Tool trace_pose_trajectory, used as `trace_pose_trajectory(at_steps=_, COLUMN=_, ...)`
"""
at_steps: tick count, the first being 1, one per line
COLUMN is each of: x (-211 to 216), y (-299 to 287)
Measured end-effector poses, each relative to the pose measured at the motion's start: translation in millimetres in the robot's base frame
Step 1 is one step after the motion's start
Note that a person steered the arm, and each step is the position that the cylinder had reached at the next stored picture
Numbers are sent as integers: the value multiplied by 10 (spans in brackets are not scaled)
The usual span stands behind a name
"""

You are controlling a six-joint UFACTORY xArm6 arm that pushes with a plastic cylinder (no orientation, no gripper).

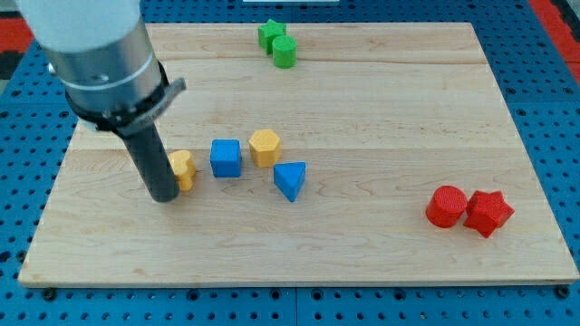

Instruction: Point your arm at the top left

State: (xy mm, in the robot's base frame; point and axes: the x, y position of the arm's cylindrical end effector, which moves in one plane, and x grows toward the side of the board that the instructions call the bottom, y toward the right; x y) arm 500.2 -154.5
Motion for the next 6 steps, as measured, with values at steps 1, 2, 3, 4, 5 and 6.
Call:
trace_pose_trajectory(at_steps=1, x=-365, y=-17)
trace_pose_trajectory(at_steps=2, x=-561, y=288)
trace_pose_trajectory(at_steps=3, x=-753, y=426)
trace_pose_trajectory(at_steps=4, x=-1325, y=-160)
trace_pose_trajectory(at_steps=5, x=-2212, y=-443)
trace_pose_trajectory(at_steps=6, x=-2897, y=82)
